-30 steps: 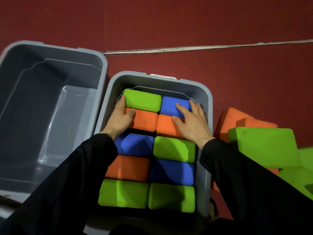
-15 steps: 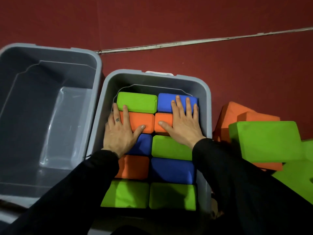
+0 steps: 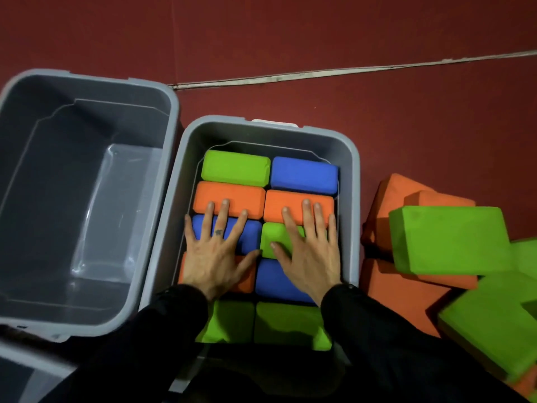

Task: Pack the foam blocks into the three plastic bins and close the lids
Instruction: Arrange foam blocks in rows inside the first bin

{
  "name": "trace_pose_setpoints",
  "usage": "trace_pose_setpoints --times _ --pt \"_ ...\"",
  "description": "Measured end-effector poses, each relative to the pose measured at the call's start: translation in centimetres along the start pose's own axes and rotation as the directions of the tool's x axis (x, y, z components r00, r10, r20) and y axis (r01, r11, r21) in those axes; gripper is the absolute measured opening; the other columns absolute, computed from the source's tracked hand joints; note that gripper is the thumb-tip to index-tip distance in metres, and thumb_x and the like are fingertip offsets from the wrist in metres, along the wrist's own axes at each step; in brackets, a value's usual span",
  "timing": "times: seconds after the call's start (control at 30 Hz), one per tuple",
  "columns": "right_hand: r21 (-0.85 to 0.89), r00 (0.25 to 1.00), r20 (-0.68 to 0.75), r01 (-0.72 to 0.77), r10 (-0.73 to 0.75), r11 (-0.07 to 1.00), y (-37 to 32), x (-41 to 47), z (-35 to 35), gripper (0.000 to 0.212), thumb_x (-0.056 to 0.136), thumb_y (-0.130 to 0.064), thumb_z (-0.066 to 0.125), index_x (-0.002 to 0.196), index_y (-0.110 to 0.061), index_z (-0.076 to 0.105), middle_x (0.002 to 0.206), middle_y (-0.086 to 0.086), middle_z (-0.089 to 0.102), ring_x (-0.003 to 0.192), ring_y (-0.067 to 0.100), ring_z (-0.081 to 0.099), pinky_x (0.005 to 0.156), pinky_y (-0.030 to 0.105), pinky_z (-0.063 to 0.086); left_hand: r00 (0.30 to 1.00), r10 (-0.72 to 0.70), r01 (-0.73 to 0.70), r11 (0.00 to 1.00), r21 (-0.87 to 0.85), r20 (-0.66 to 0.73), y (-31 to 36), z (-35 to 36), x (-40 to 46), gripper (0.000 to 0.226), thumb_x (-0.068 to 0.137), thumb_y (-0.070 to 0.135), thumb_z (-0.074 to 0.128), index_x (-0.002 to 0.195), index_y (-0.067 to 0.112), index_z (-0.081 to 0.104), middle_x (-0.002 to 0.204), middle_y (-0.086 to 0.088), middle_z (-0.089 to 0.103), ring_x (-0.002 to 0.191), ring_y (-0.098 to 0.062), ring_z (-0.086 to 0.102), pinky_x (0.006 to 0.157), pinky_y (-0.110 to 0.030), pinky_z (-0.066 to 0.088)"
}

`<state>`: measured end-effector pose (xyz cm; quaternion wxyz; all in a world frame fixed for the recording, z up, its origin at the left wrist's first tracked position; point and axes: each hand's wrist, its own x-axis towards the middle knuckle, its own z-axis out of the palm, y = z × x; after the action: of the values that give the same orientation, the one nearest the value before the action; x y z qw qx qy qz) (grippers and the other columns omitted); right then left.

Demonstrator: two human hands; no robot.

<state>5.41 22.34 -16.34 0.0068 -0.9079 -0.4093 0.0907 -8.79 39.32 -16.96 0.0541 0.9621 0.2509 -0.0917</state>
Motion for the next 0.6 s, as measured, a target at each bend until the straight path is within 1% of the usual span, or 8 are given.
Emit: trace_pose_setpoints --times 0.1,0.17,0.2,0.33,0.4,0.5,0.57,0.6 --pt "0.043 0.996 -0.087 -0.007 0.011 0.999 0.7 1.0 0.6 0.062 0.103 -0.059 0.035 0.158 -0.029 0.033 0.168 0.013 0.021 0.156 0.033 0.016 0.125 0.055 0.012 0.998 -0.029 0.026 0.999 -0.048 -0.061 0.3 -0.2 0.7 0.083 0.087 0.076 0.041 0.158 0.034 0.025 0.167 -0.009 0.017 0.154 -0.035 0.011 0.114 -0.07 0.015" --pt "0.078 0.989 -0.149 -0.003 0.015 0.997 0.7 0.9 1.2 0.056 0.105 -0.054 0.038 0.154 -0.027 0.043 0.165 0.011 0.03 0.154 0.034 0.023 0.124 0.055 0.014 0.997 -0.039 0.035 0.998 -0.052 -0.073 0.5 -0.1 0.5 0.081 0.088 0.075 0.042 0.156 0.034 0.029 0.165 -0.009 0.022 0.152 -0.035 0.016 0.114 -0.068 0.017" --pt "0.074 0.987 -0.158 0.002 0.009 0.997 0.6 0.8 1.2 0.055 0.106 -0.053 0.038 0.153 -0.026 0.044 0.165 0.011 0.031 0.153 0.034 0.024 0.124 0.056 0.014 0.996 -0.04 0.037 0.998 -0.046 -0.076 0.6 -0.2 0.4 0.08 0.089 0.075 0.041 0.156 0.033 0.03 0.165 -0.009 0.023 0.152 -0.035 0.018 0.115 -0.067 0.017" --pt "0.064 0.999 -0.044 0.016 -0.013 0.998 0.7 0.6 0.1 0.062 0.104 -0.058 0.034 0.158 -0.026 0.033 0.168 0.011 0.022 0.155 0.034 0.015 0.126 0.055 0.008 0.997 -0.014 0.014 1.0 0.0 -0.074 0.6 -0.8 -0.2 0.075 0.095 0.07 0.035 0.155 0.025 0.035 0.163 -0.015 0.028 0.151 -0.035 0.024 0.118 -0.066 0.012" --pt "0.084 0.998 -0.056 0.027 -0.022 0.996 1.0 -0.5 -0.5 0.061 0.104 -0.056 0.036 0.155 -0.024 0.039 0.166 0.012 0.027 0.154 0.033 0.019 0.126 0.054 0.009 0.997 0.025 -0.023 1.0 0.018 -0.068 0.5 -1.0 -1.3 0.073 0.096 0.066 0.033 0.154 0.022 0.037 0.162 -0.017 0.028 0.151 -0.035 0.024 0.118 -0.065 0.012" --pt "0.136 0.994 -0.098 0.064 -0.051 0.989 0.2 -3.4 -0.7 0.057 0.104 -0.051 0.039 0.152 -0.02 0.045 0.164 0.011 0.032 0.153 0.031 0.025 0.125 0.052 0.014 0.986 0.125 -0.126 0.992 -0.01 -0.109 0.6 -0.8 -4.4 0.069 0.097 0.062 0.036 0.151 0.02 0.044 0.161 -0.016 0.031 0.149 -0.036 0.028 0.116 -0.067 0.019" --pt "0.163 0.994 -0.089 0.07 -0.056 0.984 -1.0 -5.6 -0.2 0.06 0.105 -0.052 0.038 0.156 -0.02 0.039 0.166 0.01 0.027 0.154 0.031 0.022 0.125 0.053 0.016 0.976 0.186 -0.188 0.982 -0.005 -0.11 0.6 -0.1 -6.8 0.07 0.097 0.065 0.037 0.151 0.021 0.044 0.162 -0.014 0.03 0.149 -0.036 0.028 0.114 -0.07 0.019" --pt "0.176 0.995 -0.084 0.061 -0.046 0.983 -1.6 -6.7 0.1 0.062 0.104 -0.053 0.038 0.158 -0.021 0.035 0.167 0.01 0.023 0.155 0.031 0.019 0.125 0.053 0.016 0.976 0.199 -0.2 0.98 0.001 -0.084 0.7 0.1 -7.8 0.075 0.095 0.069 0.037 0.153 0.022 0.04 0.164 -0.013 0.027 0.151 -0.036 0.025 0.114 -0.071 0.016"
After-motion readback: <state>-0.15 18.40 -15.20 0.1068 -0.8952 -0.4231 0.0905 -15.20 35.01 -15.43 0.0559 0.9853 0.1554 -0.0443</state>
